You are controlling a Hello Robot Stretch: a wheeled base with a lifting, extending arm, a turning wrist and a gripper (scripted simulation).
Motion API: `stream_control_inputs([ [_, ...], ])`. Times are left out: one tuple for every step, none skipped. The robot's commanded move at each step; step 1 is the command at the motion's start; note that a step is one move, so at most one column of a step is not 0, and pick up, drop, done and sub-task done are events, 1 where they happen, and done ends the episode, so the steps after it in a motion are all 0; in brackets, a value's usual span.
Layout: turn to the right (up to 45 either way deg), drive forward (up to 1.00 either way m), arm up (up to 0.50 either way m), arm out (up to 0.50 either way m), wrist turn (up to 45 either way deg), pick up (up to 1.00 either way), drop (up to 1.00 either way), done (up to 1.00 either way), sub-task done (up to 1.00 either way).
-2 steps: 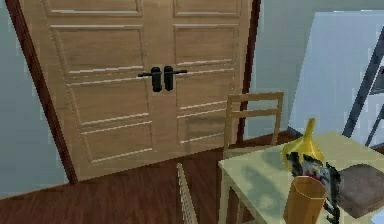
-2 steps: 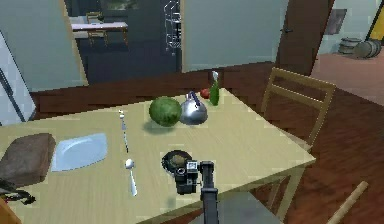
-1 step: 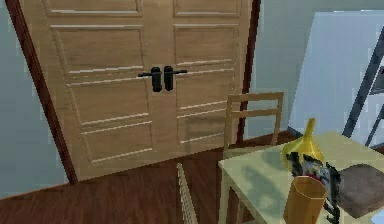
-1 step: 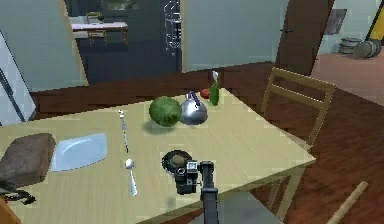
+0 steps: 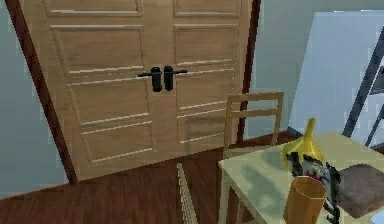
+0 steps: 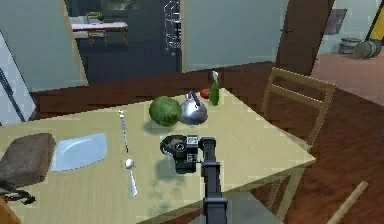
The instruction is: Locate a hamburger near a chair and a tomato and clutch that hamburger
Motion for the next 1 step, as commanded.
stream_control_inputs([
  [0.0, 0.00, 0.00, 0.00, 0.0, 0.00, 0.00, 1.00, 0.00],
])
